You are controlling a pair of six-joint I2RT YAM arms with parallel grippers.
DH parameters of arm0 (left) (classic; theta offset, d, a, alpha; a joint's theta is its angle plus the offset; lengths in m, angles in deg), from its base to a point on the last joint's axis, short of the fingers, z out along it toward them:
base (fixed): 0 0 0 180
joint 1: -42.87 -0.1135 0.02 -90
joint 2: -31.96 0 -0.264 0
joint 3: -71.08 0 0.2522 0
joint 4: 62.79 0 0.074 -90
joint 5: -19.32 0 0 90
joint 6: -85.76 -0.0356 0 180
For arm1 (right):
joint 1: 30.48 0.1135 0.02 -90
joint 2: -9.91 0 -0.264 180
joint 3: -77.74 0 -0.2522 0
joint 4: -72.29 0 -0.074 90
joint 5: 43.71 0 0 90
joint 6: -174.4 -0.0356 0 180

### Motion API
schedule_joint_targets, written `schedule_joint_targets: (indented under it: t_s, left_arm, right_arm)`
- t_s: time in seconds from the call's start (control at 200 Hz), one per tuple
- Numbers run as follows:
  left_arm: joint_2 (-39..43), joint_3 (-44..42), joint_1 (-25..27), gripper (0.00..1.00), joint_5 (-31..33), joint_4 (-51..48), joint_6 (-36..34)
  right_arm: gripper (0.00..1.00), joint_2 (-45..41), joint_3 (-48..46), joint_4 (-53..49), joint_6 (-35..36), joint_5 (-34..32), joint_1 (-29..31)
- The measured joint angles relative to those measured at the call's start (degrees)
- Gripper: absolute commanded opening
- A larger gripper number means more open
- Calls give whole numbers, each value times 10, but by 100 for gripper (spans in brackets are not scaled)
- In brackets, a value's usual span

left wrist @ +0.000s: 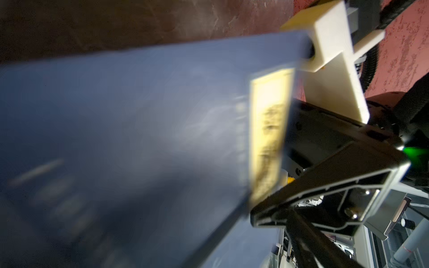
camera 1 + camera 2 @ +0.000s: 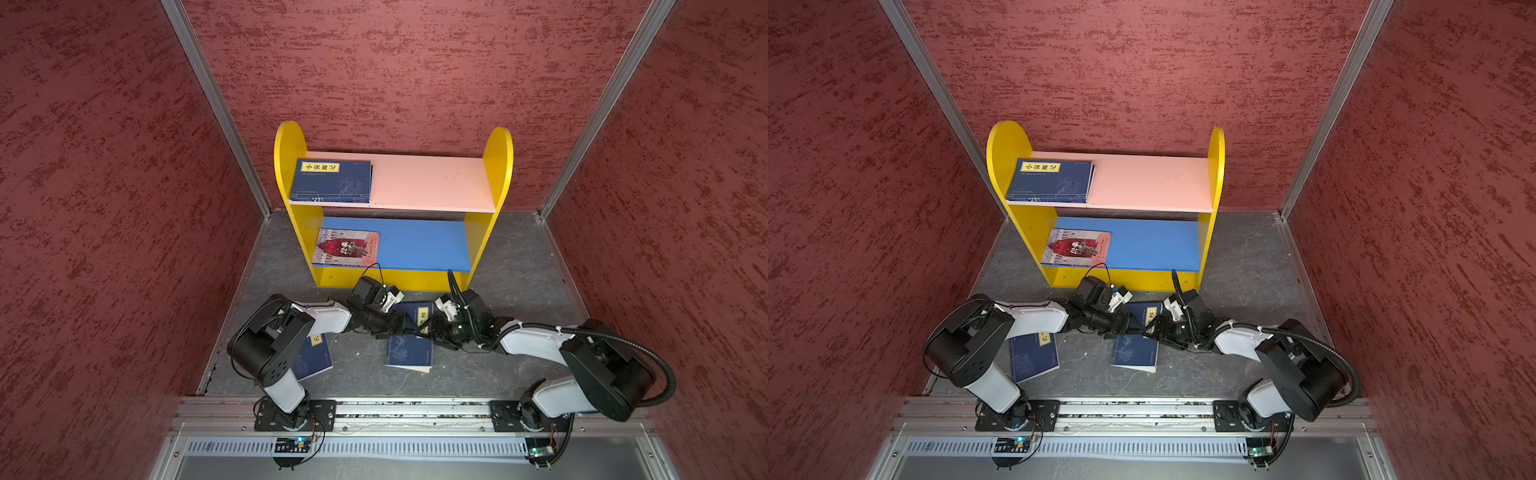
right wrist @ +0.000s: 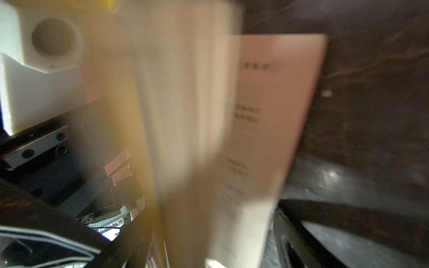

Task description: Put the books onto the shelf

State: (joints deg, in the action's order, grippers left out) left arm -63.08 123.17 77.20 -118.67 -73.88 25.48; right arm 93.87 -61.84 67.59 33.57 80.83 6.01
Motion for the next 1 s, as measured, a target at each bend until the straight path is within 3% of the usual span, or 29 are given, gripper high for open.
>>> schedule_joint_targets:
  t_s: [0.215, 0.406, 0.531, 0.601, 0.641, 0.736, 0.997]
  left_arm:
    - [11, -17, -30, 99, -11, 4, -1]
    - [39, -52, -55, 57, 16, -3, 8]
    - [46, -64, -40, 49, 33, -18, 15]
    - [48, -64, -34, 39, 36, -22, 15]
    - [48, -64, -34, 31, 37, -24, 15]
    - [51, -63, -38, 0, 43, -35, 15]
    - [119, -9, -37, 0, 48, -125, -22]
  right_arm:
    - [83, -2, -2, 9, -8, -2, 3]
    - [83, -3, -3, 10, -12, -5, 4]
    - [83, -5, -7, 17, -18, -6, 4]
    - [83, -6, -9, 21, -22, -8, 5]
    - [83, -7, -10, 22, -23, -10, 5]
    - [84, -14, -11, 18, -27, -17, 8]
    - [85, -110, -12, -106, -34, -100, 7]
